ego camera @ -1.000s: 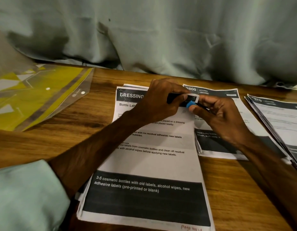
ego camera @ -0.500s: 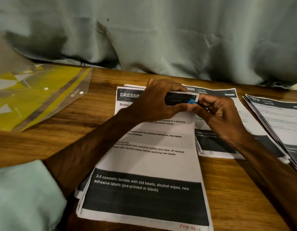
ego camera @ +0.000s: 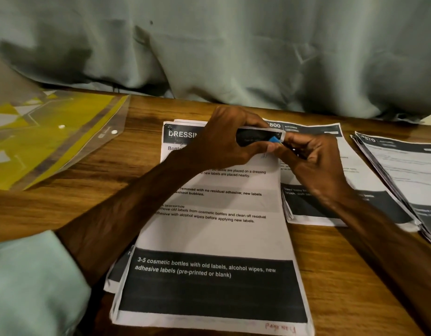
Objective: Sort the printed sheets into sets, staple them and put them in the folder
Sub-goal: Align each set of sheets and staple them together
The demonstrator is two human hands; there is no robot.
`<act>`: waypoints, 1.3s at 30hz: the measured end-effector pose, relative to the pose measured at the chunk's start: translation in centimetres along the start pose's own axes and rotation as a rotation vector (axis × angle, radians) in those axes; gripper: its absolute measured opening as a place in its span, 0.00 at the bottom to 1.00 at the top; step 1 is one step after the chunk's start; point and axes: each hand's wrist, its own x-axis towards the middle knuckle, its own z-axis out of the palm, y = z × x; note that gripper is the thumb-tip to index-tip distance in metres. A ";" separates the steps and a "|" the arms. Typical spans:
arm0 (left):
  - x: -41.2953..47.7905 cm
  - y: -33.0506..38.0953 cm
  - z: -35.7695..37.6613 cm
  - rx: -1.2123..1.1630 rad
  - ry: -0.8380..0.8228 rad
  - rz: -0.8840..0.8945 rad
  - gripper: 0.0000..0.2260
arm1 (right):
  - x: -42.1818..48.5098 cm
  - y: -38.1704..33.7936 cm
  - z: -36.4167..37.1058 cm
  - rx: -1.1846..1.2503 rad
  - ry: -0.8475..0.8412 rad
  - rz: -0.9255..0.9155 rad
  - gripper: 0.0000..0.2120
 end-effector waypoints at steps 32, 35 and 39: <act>-0.2 -1.7 -1.5 -0.073 -0.079 -0.169 0.09 | 1.0 1.2 -1.3 0.438 0.057 0.316 0.14; -0.2 -1.5 -1.5 -0.076 -0.083 -0.181 0.09 | 0.9 1.2 -0.9 0.483 0.058 0.305 0.18; -0.1 -1.1 -1.5 -0.075 -0.085 -0.176 0.10 | 0.8 0.8 -0.5 0.309 0.090 0.280 0.09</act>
